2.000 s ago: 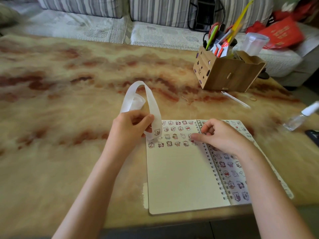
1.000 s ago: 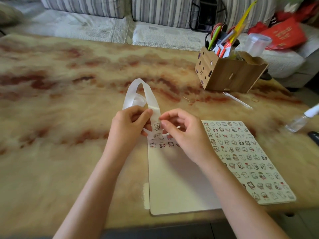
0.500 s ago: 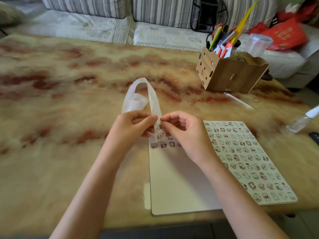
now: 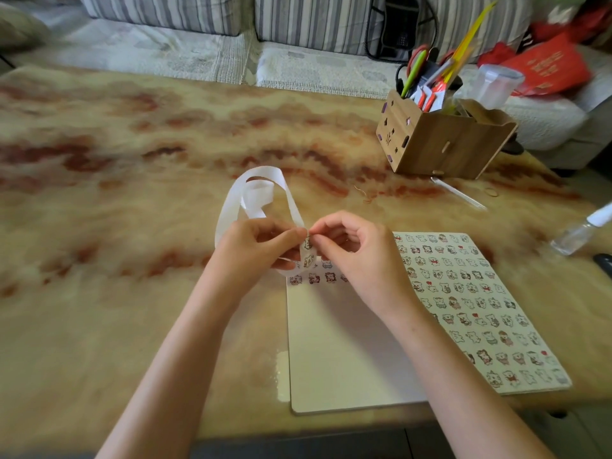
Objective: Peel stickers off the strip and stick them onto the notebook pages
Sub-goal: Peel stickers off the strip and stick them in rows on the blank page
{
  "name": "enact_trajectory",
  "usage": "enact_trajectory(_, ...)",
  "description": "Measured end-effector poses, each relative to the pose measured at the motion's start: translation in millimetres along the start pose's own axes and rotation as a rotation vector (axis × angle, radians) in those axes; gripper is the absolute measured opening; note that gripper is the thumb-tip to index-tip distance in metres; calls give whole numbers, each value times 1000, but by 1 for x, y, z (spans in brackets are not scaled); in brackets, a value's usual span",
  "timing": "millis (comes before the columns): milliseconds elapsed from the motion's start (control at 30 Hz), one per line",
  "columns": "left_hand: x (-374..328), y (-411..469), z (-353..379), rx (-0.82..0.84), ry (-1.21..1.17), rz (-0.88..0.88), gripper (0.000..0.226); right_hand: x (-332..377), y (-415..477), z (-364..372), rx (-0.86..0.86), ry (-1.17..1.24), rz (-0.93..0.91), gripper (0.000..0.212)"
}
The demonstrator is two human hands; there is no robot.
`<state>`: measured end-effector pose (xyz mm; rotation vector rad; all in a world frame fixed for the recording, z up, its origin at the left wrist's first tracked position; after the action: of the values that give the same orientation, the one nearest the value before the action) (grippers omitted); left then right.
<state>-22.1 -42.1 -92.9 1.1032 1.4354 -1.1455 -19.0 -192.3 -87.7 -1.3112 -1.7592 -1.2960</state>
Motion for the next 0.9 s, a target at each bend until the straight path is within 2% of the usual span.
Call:
enact_trajectory(567, -1, 0, 1, 27, -33, 33, 12, 2, 0, -1, -31, -16, -12, 12)
enact_trajectory(900, -1, 0, 0, 33, -28, 53, 12, 3, 1, -2, -4, 81, 45, 9)
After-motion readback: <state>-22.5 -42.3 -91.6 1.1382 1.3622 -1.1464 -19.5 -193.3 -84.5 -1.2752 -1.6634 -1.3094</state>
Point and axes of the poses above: each hand's wrist, its own y-axis towards the middle knuckle, its own z-axis out of the palm, x = y × z, the point moved 3 cm from there along y, towards the middle knuckle, and after that the axes turned 7 degrees about -x, right-handed, at the moved point
